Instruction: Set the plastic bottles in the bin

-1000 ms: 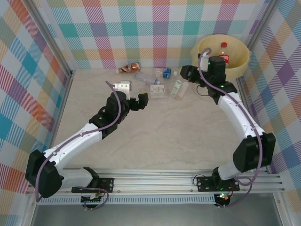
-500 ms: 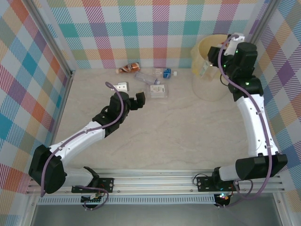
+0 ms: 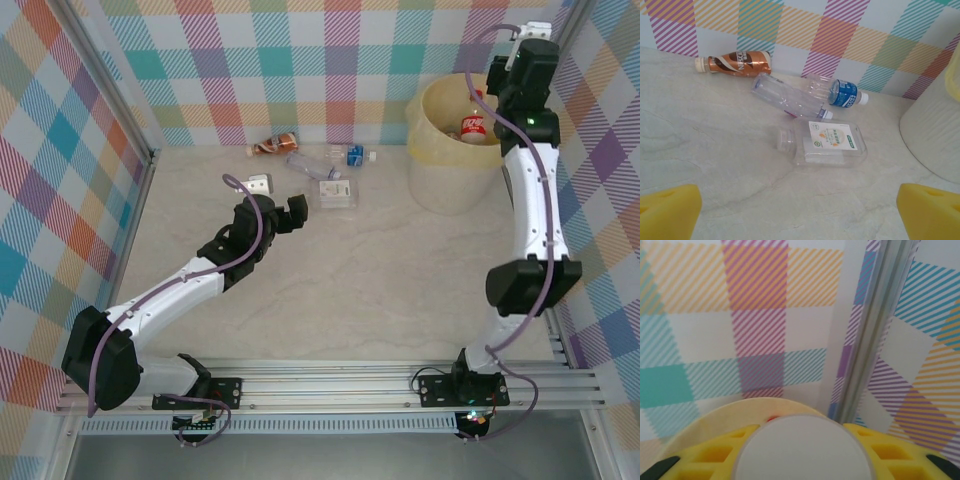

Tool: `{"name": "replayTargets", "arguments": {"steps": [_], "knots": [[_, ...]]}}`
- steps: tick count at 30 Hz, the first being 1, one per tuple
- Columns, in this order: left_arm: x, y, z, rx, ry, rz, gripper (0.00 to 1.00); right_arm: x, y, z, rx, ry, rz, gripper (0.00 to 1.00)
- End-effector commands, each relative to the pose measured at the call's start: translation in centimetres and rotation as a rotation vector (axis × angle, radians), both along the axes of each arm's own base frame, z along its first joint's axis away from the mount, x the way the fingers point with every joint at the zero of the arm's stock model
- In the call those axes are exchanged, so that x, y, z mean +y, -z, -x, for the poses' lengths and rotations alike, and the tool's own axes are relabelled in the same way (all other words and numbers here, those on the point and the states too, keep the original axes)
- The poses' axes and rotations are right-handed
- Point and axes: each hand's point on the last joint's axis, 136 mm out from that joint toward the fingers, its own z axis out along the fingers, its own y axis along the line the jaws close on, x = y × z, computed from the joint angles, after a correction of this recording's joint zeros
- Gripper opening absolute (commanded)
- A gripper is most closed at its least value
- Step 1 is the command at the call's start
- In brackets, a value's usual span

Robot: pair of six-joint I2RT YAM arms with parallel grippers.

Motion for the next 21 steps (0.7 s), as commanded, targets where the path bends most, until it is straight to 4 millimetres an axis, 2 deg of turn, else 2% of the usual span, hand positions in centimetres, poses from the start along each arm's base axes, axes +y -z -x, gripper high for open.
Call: {"name": "replayTargets", "arguments": {"steps": [1, 6, 10, 14, 18, 21], "knots": [[0.7, 0.5, -0.2, 0.012, -0.033, 0.003, 1.00, -1.8, 0.6, -0.6, 0.078, 0.085, 0.121, 0.29], [1.1, 0.7, -0.1, 0.017, -0.046, -0.002, 1.00, -2.6, 3.3, -2.9, 0.154, 0.123, 0.156, 0.33], [1.5, 0.8, 0.0, 0.017, -0.059, -0.009, 1.00, -2.6, 3.8, -3.8, 0.174, 0.166, 0.235, 0.41], [1.8, 1.1, 0.0, 0.020, -0.072, -0.010, 1.00, -3.2, 5.0, -4.2, 0.219, 0.213, 0.267, 0.68], [2.0, 1.3, 0.1, 0.026, -0.078, -0.012, 1.00, -2.9, 5.1, -4.6, 0.227, 0.218, 0.293, 0.78], [2.2, 1.5, 0.1, 0.028, -0.085, -0.013, 1.00, -2.9, 5.0, -4.3, 0.223, 0.222, 0.273, 0.80]]}}
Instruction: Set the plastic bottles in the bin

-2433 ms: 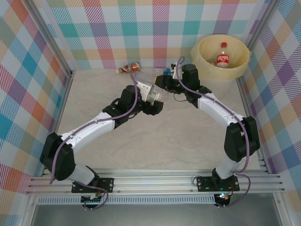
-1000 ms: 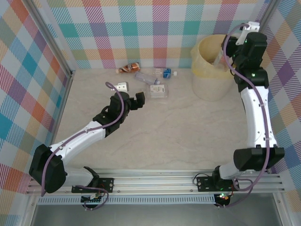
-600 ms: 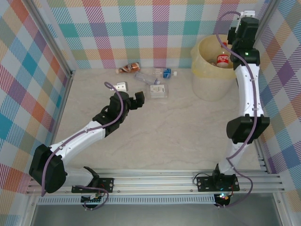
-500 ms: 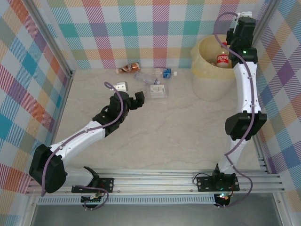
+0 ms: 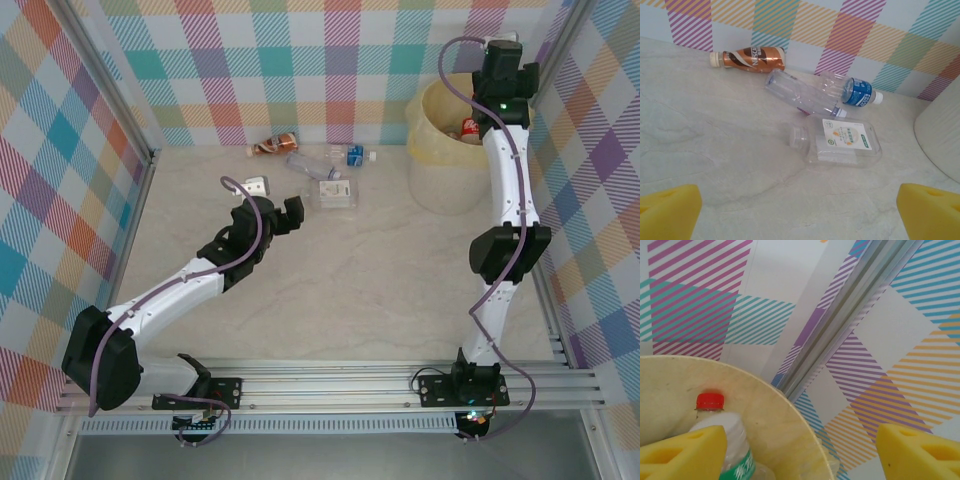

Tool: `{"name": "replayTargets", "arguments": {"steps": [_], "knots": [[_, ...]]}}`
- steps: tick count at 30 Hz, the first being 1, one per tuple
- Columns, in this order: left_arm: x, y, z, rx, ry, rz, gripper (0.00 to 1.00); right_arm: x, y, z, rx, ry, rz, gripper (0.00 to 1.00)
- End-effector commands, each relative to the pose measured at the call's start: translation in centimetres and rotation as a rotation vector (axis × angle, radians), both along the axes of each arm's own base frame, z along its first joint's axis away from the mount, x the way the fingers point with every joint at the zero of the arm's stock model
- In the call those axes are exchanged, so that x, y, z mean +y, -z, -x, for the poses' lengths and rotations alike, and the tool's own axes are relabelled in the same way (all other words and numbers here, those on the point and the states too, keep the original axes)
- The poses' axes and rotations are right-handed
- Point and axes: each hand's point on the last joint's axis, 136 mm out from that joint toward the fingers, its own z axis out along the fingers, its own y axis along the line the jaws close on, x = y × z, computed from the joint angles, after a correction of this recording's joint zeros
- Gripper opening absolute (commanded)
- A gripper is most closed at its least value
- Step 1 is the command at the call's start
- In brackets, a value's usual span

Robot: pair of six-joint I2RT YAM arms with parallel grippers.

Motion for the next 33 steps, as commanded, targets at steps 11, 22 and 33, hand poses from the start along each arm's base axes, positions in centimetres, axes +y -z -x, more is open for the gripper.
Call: {"name": "replayTargets", "arguments": {"steps": [11, 22, 33], "knots": [[1.2, 1.3, -0.4, 0.044, -0.051, 0.005, 1.00, 2.0, -3.2, 3.8, -0.050, -0.060, -0.169, 0.97], [0.1, 2.6, -1.5, 0.119, -0.018, 0.053, 1.00, 8.4, -4.1, 6.4, -0.059, -0.311, -0.369, 1.00], [-0.4, 3.8, -2.2, 0.195, 0.014, 0.086, 1.00, 17.3, -4.4, 10.3, -0.098, -0.716, -0.685, 1.00]]}}
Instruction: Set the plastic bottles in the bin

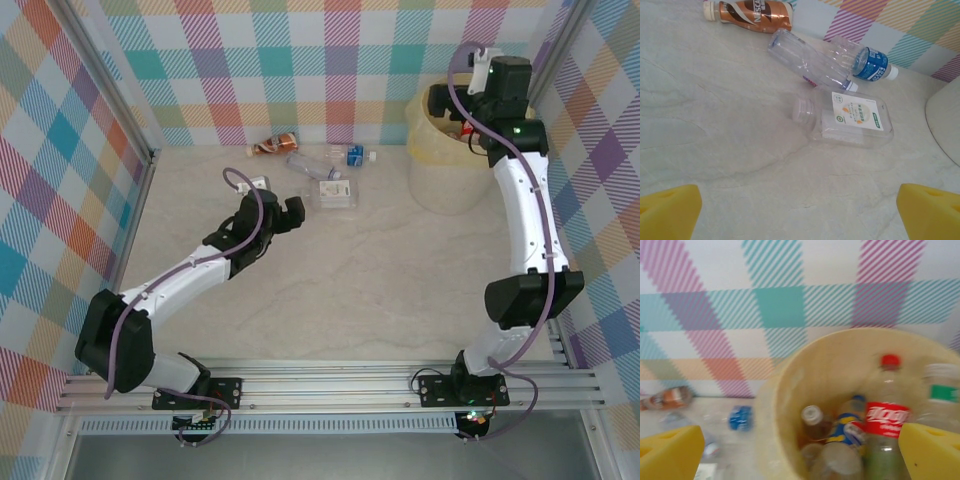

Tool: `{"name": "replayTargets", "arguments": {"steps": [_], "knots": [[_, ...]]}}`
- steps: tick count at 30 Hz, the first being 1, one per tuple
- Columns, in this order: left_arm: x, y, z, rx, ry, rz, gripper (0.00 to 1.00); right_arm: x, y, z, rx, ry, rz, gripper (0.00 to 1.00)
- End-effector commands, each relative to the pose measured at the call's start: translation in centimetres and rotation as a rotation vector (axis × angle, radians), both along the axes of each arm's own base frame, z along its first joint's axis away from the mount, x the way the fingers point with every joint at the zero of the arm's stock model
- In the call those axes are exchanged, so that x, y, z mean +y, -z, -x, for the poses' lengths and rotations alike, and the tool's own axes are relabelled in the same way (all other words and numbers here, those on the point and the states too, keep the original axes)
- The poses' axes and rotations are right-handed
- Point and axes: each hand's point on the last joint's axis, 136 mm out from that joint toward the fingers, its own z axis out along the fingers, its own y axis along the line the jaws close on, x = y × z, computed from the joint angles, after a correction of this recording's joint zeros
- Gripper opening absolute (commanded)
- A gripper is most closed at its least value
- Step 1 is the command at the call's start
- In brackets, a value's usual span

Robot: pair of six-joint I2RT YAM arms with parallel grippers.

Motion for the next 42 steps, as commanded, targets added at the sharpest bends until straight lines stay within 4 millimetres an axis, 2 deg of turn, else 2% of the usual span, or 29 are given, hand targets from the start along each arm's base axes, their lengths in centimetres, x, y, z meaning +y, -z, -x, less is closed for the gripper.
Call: {"name": "replayTargets", "arguments": {"steps": [1, 4, 7, 13, 16, 19, 25, 30, 36, 39, 42], "knots": [[-0.1, 0.3, -0.7, 0.043, 0.010, 0.023, 1.00, 4.3, -2.9, 2.2, -0.087, -0.200, -0.182, 1.00], [-0.4, 1.3, -1.4, 0.094, 0.028, 0.020, 1.00, 8.1, -2.8, 4.5, -0.121, -0.409, -0.269, 1.00], [-0.9, 2.2, -2.4, 0.144, 0.057, 0.031, 1.00, 11.5, -1.9, 6.2, -0.103, -0.532, -0.291, 1.00], [-2.2, 3.4, -5.3, 0.189, 0.114, 0.013, 1.00, 17.5, 2.8, 8.2, -0.021, -0.625, -0.177, 1.00], [-2.8, 3.6, -7.4, 0.183, 0.149, -0.003, 1.00, 19.1, 5.0, 8.6, 0.024, -0.637, -0.202, 1.00], [-3.6, 4.0, -9.3, 0.177, 0.190, -0.002, 1.00, 19.3, 6.6, 8.6, 0.069, -0.594, -0.251, 1.00], [-4.7, 5.1, -12.2, 0.170, 0.250, 0.022, 1.00, 17.6, 8.9, 8.4, 0.119, -0.460, -0.292, 1.00], [-4.8, 8.4, -14.9, 0.235, 0.254, -0.064, 1.00, 16.8, 9.1, 9.3, 0.134, -0.430, -0.283, 1.00], [-5.4, 11.4, -17.3, 0.289, 0.265, -0.130, 0.89, 15.8, 9.1, 10.0, 0.124, -0.396, -0.268, 1.00], [-5.7, 12.1, -18.2, 0.292, 0.275, -0.149, 0.81, 15.5, 9.2, 10.2, 0.123, -0.389, -0.258, 1.00], [-5.9, 12.5, -18.3, 0.294, 0.289, -0.147, 0.73, 15.3, 9.5, 10.3, 0.131, -0.381, -0.245, 1.00]]}}
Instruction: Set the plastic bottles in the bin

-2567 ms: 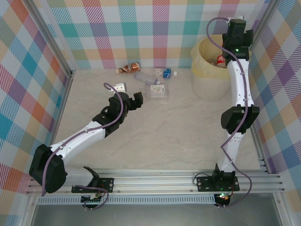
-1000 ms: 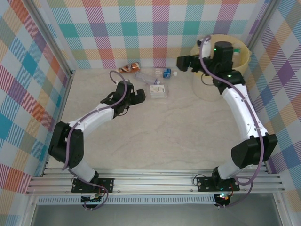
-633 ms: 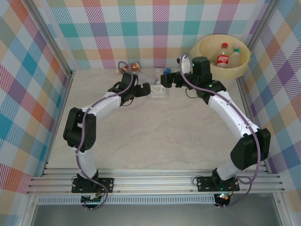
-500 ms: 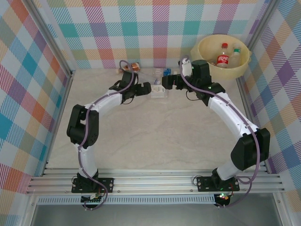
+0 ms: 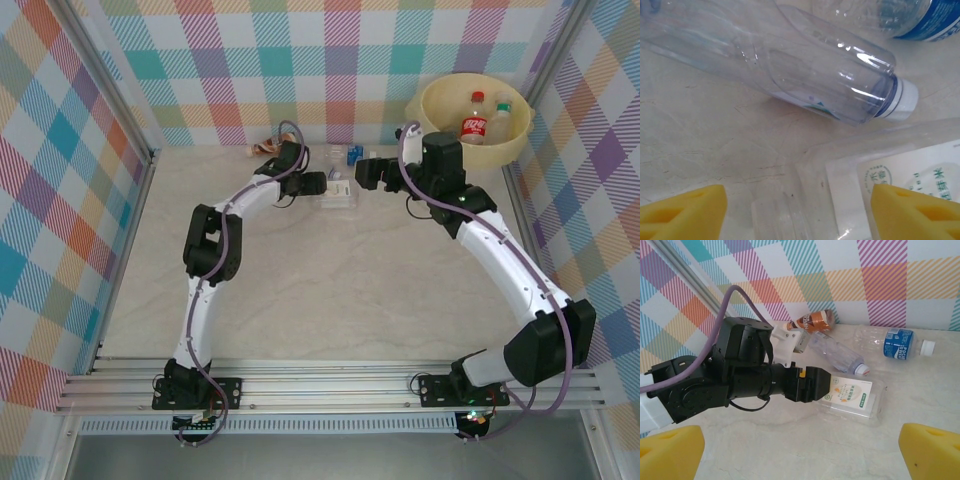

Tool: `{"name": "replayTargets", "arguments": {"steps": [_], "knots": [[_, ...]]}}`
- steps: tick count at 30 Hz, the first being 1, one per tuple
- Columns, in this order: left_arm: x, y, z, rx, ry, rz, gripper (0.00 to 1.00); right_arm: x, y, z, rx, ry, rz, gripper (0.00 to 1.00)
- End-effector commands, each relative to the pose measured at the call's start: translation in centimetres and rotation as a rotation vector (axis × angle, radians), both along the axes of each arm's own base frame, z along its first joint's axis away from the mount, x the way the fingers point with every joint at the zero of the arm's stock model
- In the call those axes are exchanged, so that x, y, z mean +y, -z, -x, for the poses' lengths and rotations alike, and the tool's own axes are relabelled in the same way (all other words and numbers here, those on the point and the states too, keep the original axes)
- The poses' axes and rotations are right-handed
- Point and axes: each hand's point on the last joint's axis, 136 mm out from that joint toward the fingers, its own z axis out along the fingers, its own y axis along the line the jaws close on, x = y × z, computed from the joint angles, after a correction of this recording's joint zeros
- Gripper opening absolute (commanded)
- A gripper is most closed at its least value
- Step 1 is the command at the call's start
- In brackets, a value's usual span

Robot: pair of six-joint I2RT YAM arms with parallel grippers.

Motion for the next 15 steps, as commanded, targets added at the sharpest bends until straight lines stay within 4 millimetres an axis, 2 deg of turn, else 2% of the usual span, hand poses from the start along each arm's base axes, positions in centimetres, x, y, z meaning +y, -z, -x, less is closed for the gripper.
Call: {"name": "replayTargets", "arguments": {"steps": [1, 8, 12, 15], "knots": [[0.4, 0.0, 0.1, 0.017, 0.018, -0.025, 0.72, -0.6, 0.0, 0.2, -0.001, 0.024, 0.010, 1.00], [0.6, 0.7, 2.9, 0.063, 0.038, 0.009, 0.65, -0.4, 1.0, -0.2, 0.026, 0.026, 0.005, 1.00], [1.3, 1.1, 6.2, 0.109, 0.029, 0.039, 0.64, 0.1, 2.1, -0.7, 0.063, 0.022, -0.016, 1.00], [1.5, -0.2, 8.7, 0.112, 0.005, 0.102, 0.64, 0.3, 3.5, -1.3, 0.112, 0.040, -0.035, 1.00]]}}
